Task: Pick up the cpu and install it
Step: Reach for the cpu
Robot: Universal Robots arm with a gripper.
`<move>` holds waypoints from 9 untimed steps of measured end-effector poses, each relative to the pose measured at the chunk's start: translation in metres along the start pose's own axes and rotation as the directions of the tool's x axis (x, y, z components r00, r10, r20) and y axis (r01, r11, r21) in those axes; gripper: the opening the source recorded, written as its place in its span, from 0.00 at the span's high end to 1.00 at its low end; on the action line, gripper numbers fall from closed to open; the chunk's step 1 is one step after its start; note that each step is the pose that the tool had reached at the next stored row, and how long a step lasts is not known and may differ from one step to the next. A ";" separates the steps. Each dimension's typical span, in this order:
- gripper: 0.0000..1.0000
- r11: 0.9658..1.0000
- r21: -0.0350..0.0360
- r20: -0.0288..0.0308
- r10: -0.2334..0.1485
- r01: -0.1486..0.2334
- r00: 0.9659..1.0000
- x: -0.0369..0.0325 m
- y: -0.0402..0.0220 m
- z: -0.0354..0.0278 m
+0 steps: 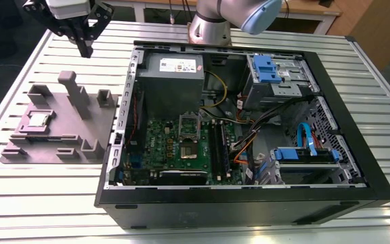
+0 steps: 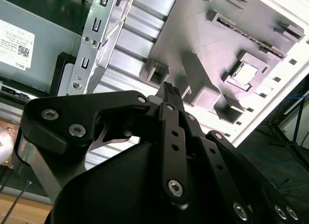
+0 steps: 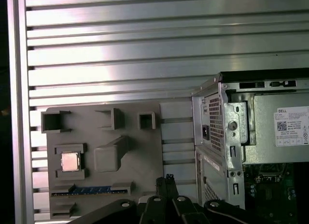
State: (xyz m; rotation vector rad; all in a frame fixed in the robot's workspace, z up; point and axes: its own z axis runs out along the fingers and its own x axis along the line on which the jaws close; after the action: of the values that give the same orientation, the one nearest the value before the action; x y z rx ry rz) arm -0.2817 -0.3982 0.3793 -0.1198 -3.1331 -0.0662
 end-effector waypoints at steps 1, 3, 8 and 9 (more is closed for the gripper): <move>0.90 1.000 0.000 0.000 0.000 0.000 1.000 0.0006 -0.0001 0.0001; 0.90 1.000 0.000 0.000 0.000 0.000 1.000 0.0019 -0.0002 0.0003; 0.90 1.000 0.000 -0.001 0.000 0.000 1.000 0.0049 -0.0004 0.0007; 0.90 1.000 0.000 -0.001 0.000 0.000 1.000 0.0055 -0.0005 0.0008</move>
State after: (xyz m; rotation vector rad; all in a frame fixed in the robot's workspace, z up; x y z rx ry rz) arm -0.2872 -0.3981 0.3785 -0.1198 -3.1322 -0.0661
